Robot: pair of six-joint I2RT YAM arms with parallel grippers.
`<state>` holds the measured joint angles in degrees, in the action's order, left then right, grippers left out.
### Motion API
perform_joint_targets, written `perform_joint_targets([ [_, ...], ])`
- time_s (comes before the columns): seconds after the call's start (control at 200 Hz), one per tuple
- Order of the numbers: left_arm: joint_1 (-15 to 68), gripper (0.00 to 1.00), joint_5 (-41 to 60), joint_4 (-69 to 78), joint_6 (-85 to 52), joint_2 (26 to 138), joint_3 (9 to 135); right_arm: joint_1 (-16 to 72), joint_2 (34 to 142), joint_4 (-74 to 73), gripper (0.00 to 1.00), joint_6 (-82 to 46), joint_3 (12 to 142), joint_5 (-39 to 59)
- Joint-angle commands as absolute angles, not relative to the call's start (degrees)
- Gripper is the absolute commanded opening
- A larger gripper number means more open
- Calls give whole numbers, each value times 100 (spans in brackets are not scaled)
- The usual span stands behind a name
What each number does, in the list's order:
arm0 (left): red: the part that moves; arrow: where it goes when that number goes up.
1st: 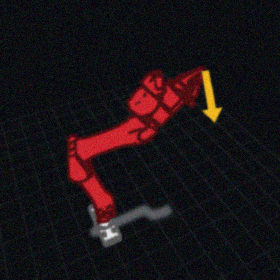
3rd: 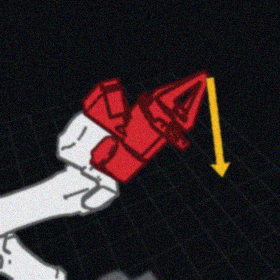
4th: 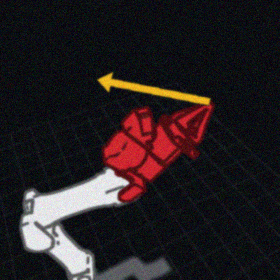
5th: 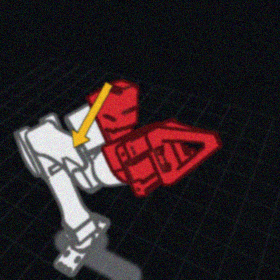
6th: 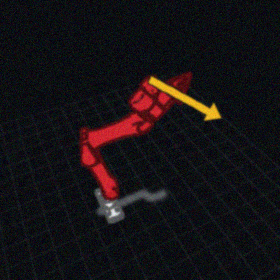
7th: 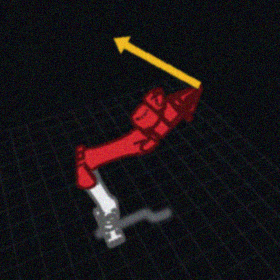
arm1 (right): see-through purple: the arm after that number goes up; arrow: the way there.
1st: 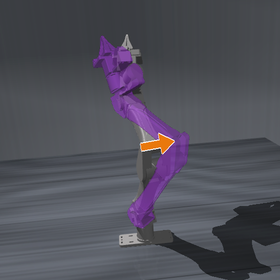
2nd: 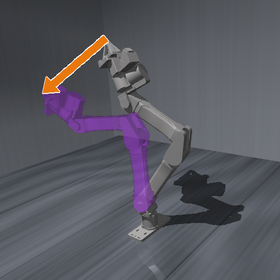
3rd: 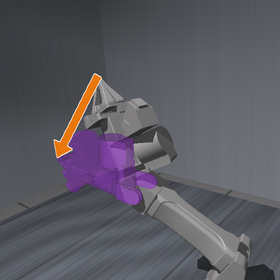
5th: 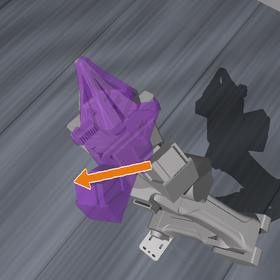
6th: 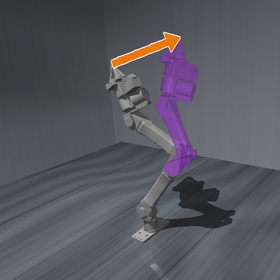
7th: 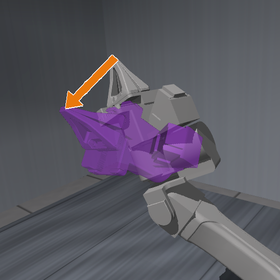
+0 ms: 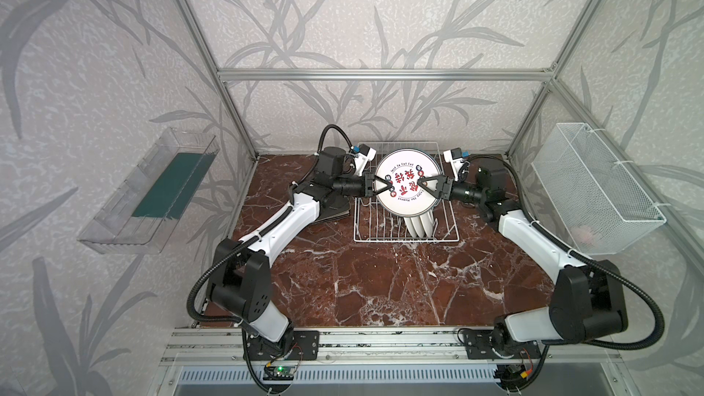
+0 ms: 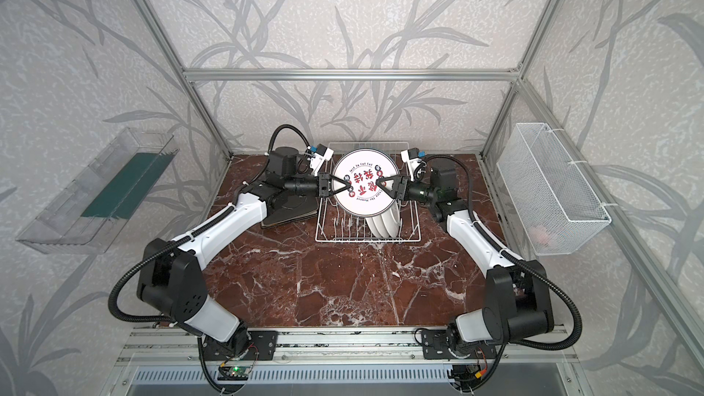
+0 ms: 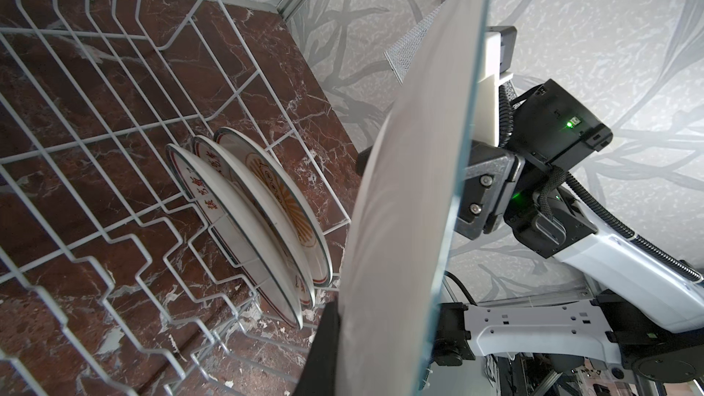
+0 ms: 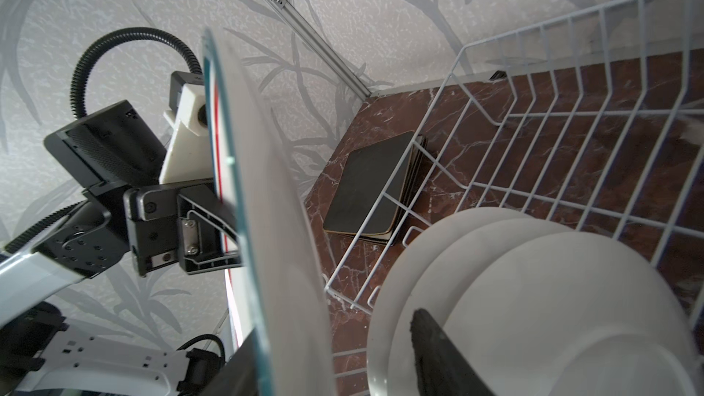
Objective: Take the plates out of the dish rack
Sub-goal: 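Carry the printed plate toward the robot and lower it onto the table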
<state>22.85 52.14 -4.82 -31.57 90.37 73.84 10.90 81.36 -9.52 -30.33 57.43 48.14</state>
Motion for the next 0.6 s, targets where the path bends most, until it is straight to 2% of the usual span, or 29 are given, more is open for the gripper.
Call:
perform_joint_targets([
  [0.0, 2298, 0, 5142, -807, -3096, 8409, 7422, 1090, 7668, -273, 74, -2370, 6073, 4296],
  [0.12, 2294, 0, 5006, -1313, -3062, 8027, 7242, 1090, 7351, 250, 100, -1856, 6132, 3862],
  [0.425, 2288, 0, 4756, -2478, -3227, 6839, 6217, 1090, 6802, 778, 99, -447, 6034, 3600],
  [0.595, 2311, 0, 4861, -2561, -3705, 6018, 5320, 1099, 6613, 624, 99, -457, 5881, 3485],
])
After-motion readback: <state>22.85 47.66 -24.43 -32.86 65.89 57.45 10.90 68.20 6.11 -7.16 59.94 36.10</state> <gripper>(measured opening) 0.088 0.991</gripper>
